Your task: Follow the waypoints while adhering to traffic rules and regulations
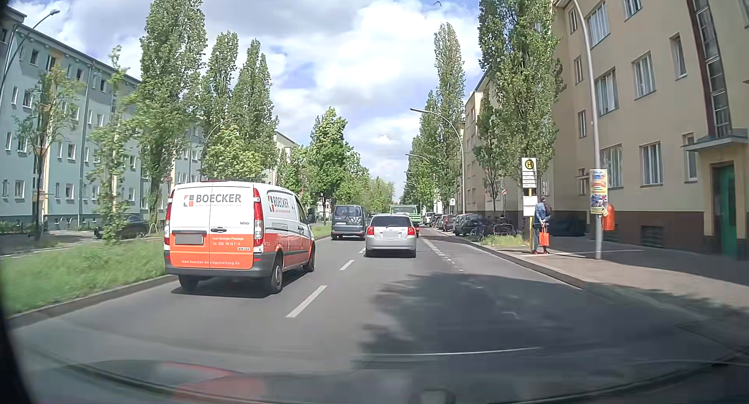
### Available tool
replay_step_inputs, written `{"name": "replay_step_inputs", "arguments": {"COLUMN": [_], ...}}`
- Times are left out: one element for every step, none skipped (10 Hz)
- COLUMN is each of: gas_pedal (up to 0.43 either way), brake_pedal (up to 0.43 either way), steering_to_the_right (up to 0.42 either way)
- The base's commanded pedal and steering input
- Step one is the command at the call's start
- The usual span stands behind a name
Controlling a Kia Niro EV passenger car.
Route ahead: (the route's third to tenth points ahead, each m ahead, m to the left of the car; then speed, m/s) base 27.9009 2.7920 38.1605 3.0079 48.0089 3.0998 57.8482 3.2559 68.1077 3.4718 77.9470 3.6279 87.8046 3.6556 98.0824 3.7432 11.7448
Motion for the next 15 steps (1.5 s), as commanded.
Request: {"name": "replay_step_inputs", "arguments": {"gas_pedal": [0.028,0.028,0.000,0.000,0.000,0.000,0.000,0.000,0.000,0.000,0.000,0.000,0.000,0.000,0.000], "brake_pedal": [0.018,0.018,0.018,0.018,0.018,0.018,0.018,0.018,0.018,0.018,0.018,0.018,0.018,0.018,0.018], "steering_to_the_right": [0.001,0.001,0.000,-0.001,-0.001,-0.001,-0.001,-0.001,0.000,0.002,0.002,0.001,0.002,0.000,0.000]}}
